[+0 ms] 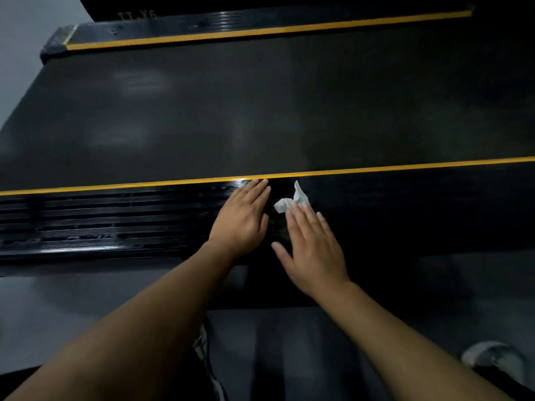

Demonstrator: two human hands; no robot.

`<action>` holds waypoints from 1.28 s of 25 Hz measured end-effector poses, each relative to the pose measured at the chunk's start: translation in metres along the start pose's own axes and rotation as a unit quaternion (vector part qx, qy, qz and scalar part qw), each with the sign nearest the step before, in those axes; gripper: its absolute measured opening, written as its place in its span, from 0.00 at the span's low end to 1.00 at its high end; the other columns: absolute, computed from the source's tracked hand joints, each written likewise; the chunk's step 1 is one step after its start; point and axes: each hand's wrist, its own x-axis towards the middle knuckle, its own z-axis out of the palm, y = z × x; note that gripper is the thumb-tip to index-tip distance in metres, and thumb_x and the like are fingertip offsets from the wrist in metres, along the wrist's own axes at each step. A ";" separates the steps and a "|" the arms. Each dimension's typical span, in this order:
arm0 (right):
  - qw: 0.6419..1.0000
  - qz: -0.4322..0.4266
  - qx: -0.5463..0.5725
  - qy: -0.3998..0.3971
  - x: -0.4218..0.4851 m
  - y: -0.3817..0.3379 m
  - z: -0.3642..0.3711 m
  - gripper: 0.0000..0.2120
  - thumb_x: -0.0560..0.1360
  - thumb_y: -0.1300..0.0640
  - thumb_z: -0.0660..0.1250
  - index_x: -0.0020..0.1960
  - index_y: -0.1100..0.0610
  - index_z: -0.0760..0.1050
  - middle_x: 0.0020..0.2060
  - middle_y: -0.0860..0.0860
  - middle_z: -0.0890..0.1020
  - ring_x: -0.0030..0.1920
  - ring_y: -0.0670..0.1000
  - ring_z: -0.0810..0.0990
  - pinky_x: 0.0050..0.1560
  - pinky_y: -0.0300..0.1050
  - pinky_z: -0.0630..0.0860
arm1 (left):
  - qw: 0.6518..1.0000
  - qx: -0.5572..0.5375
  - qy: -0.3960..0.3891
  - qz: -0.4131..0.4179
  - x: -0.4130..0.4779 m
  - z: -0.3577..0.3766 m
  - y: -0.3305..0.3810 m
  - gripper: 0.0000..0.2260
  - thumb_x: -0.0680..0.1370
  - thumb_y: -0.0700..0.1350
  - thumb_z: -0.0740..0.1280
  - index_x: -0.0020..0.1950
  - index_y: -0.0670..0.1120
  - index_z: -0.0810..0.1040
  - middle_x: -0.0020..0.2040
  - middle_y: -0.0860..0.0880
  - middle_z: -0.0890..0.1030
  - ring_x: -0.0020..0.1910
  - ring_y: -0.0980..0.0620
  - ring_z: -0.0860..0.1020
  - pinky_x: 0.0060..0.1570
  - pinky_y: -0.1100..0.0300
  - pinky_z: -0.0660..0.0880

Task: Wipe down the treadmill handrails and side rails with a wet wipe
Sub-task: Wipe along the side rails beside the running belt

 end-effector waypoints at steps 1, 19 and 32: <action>1.000 -0.021 -0.012 -0.008 -0.006 -0.009 0.003 0.37 0.82 0.38 0.50 0.81 0.62 0.60 0.81 0.58 0.61 0.82 0.57 0.57 0.81 0.58 0.57 | 1.000 -0.002 0.001 0.000 0.000 -0.001 0.001 0.30 0.79 0.51 0.53 0.77 0.38 0.69 0.78 0.41 0.68 0.80 0.44 0.63 0.80 0.52 0.54; 0.996 -0.067 -0.053 0.025 -0.056 0.013 0.010 0.36 0.82 0.40 0.54 0.81 0.62 0.59 0.82 0.58 0.58 0.82 0.57 0.56 0.78 0.58 0.55 | 1.000 0.014 -0.005 -0.003 0.000 0.000 0.000 0.31 0.78 0.52 0.53 0.78 0.40 0.69 0.79 0.42 0.68 0.80 0.44 0.62 0.81 0.51 0.55; 0.998 0.021 -0.061 -0.005 -0.012 0.057 -0.013 0.36 0.82 0.37 0.49 0.80 0.62 0.61 0.80 0.56 0.62 0.81 0.55 0.59 0.79 0.57 0.51 | 1.000 0.018 -0.008 -0.003 0.000 0.001 0.000 0.30 0.79 0.52 0.53 0.79 0.40 0.68 0.79 0.42 0.67 0.80 0.44 0.62 0.80 0.48 0.57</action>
